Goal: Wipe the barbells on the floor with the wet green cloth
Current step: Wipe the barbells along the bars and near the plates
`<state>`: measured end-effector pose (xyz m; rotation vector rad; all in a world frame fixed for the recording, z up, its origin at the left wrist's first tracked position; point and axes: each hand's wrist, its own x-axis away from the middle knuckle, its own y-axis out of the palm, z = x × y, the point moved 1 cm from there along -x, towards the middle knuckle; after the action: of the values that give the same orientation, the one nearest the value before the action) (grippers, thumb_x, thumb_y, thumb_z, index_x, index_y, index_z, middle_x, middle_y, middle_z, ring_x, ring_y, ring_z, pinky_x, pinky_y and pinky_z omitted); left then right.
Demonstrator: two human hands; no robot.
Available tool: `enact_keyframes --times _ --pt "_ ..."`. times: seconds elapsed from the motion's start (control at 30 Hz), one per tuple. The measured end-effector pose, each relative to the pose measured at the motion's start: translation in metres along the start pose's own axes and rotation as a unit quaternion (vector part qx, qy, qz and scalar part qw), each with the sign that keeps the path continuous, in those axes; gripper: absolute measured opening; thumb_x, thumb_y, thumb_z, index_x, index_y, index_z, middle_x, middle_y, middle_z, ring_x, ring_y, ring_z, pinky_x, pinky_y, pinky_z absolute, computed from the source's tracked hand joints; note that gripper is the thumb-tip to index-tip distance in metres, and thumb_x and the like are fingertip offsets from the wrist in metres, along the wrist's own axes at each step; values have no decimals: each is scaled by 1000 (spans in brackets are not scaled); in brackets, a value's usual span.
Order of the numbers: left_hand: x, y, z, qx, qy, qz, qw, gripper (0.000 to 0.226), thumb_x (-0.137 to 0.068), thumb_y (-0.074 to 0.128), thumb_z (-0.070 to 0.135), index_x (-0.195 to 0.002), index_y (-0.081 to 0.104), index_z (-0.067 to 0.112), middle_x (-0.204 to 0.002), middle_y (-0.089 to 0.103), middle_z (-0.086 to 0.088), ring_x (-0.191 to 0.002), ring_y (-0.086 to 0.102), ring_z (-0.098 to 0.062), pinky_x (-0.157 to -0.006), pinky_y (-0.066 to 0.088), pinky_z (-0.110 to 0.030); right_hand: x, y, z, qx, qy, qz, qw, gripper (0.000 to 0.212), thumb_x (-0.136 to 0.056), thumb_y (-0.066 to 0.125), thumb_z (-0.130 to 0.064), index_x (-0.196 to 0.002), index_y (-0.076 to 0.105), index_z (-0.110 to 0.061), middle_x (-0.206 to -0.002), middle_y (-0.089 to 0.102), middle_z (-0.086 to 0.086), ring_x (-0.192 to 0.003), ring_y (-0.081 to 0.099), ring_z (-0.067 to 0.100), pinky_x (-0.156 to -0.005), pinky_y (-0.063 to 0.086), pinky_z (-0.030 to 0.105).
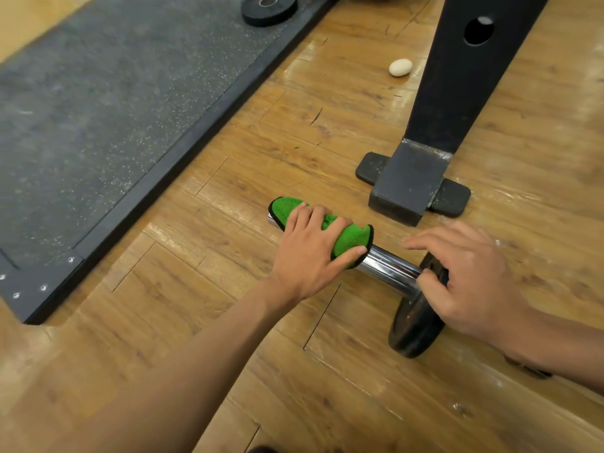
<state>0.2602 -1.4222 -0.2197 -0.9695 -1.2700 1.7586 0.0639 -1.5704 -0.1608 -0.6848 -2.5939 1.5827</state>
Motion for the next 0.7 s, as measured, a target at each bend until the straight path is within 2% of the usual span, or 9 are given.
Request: enact_keyframes --times 0.13,0.23,0.3,0.47,0.57,0.63,0.7 --pt "2 -5 12 6 31 -27 999 55 -102 39 66 -129 61 24 -122 58 -9 -121 51 -31 -120 26 -50 -2 0 -1 1 2 -8 1000 46 -78 46 -32 -107 76 -13 -102 73 -3 -96 61 26 -93 39 38" --pt "9 6 55 19 117 -58 991 49 -103 45 59 -135 57 23 -129 57 -11 -126 49 -31 -120 26 -50 -5 -1 -1 1 7 -10 1000 46 -78 46 -33 -107 76 -13 -101 72 -2 -95 60 26 -90 44 42" --pt "15 14 72 33 160 -52 985 46 -105 48 52 -137 55 21 -133 55 -11 -126 49 -32 -120 27 -49 -4 -2 -1 7 5 -12 1000 46 -78 46 -33 -107 75 -12 -101 72 -2 -94 59 25 -91 43 41" --pt "5 8 57 36 193 -52 979 46 -103 53 50 -136 55 19 -130 55 -8 -120 51 -28 -111 36 -46 -5 -2 0 5 11 -14 1000 44 -78 47 -33 -106 75 -12 -100 71 -3 -95 61 26 -92 45 43" --pt "2 2 59 139 133 -37 981 41 -98 61 33 -133 58 13 -122 57 -8 -113 53 -26 -101 42 -46 -5 -3 0 -6 15 -5 1000 45 -78 47 -31 -107 74 -12 -97 71 -1 -93 61 27 -90 48 50" --pt "0 -7 67 288 56 -21 956 35 -99 61 19 -132 57 11 -118 54 -5 -107 53 -20 -94 45 -42 -3 -3 -2 -19 22 4 1000 48 -77 47 -31 -114 71 -12 -95 68 0 -90 59 27 -86 47 48" --pt "-1 -14 73 378 16 -31 925 34 -101 61 11 -135 55 11 -119 49 -2 -106 53 -13 -92 45 -30 -2 -3 -2 -35 37 3 999 54 -76 48 -33 -124 65 -15 -99 64 -1 -93 57 24 -85 44 43"
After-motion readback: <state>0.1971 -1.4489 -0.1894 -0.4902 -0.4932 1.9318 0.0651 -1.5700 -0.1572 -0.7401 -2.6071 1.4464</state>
